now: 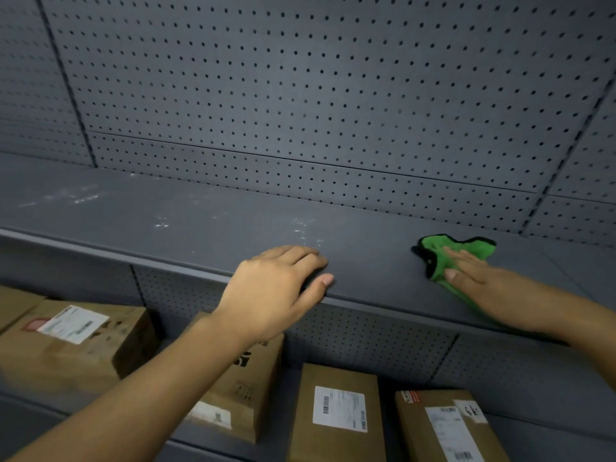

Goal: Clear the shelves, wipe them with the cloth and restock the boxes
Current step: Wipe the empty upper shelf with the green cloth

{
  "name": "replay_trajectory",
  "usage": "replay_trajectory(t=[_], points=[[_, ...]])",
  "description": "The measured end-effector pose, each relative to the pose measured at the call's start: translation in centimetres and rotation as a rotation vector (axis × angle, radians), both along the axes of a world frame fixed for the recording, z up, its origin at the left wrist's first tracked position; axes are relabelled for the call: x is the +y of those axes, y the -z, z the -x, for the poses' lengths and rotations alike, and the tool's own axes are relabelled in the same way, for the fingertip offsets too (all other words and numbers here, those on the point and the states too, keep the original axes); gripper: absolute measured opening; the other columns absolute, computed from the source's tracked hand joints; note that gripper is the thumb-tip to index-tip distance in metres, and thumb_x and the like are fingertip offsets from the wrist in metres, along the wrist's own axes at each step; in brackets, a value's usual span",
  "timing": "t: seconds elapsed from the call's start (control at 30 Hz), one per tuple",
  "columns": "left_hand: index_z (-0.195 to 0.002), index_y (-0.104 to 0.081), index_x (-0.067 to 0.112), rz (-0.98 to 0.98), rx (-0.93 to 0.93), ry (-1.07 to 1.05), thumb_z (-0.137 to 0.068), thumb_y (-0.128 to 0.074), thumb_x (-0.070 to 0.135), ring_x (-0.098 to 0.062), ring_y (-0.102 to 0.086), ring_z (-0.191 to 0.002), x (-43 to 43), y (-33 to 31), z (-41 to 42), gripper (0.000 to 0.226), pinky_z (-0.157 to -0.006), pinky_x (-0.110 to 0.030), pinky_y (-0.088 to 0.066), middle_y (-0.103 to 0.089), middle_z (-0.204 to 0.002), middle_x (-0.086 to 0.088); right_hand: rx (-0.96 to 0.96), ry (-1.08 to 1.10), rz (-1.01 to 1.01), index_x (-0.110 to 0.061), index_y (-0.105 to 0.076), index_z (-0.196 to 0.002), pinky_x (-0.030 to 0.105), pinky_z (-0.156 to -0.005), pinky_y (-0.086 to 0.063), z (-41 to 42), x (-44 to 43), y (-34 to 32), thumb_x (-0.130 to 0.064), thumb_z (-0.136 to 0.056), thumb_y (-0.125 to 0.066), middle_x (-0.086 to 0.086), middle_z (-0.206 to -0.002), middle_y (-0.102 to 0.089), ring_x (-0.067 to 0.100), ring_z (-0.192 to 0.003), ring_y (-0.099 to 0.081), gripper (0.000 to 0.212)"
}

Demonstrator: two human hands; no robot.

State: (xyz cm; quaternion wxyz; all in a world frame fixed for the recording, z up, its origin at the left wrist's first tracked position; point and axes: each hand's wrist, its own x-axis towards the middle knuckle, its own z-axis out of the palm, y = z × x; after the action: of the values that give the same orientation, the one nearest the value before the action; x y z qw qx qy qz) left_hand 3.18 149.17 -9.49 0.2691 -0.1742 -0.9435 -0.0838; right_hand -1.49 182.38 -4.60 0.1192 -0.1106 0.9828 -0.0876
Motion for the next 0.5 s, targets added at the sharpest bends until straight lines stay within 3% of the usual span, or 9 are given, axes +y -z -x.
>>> replay_trajectory(t=[0.13, 0.33, 0.5], points=[[-0.126, -0.065, 0.030, -0.015, -0.025, 0.026, -0.103, -0.026, 0.060, -0.009, -0.061, -0.116, 0.1, -0.3, 0.0, 0.054, -0.087, -0.028, -0.052, -0.066, -0.126, 0.014, 0.029, 0.089, 0.046, -0.024, -0.004, -0.162, 0.016, -0.112, 0.002, 1.6, -0.4, 0.4, -0.046, -0.106, -0.025, -0.014, -0.165, 0.000, 0.005, -0.152, 0.000, 0.063], [-0.132, -0.061, 0.025, -0.009, 0.018, 0.019, -0.103, -0.028, 0.060, -0.016, -0.055, -0.125, -3.5, -0.6, -1.4, 0.056, -0.110, -0.038, -0.043, -0.063, -0.133, 0.005, 0.040, 0.196, 0.081, -0.017, -0.008, -0.162, 0.024, -0.120, -0.002, 5.2, -2.1, 1.1, -0.045, -0.107, -0.027, -0.001, -0.170, -0.004, 0.015, -0.156, -0.002, 0.065], [-0.136, -0.058, 0.028, 0.004, -0.027, -0.053, -0.103, -0.026, 0.063, -0.016, -0.051, -0.131, -9.1, 0.1, -0.9, 0.058, -0.113, -0.039, -0.039, -0.059, -0.139, 0.007, 0.054, 0.249, 0.101, -0.012, -0.009, -0.162, 0.033, -0.126, -0.003, 8.7, -4.3, 1.6, -0.047, -0.107, -0.029, 0.004, -0.170, -0.005, 0.021, -0.157, -0.004, 0.068]])
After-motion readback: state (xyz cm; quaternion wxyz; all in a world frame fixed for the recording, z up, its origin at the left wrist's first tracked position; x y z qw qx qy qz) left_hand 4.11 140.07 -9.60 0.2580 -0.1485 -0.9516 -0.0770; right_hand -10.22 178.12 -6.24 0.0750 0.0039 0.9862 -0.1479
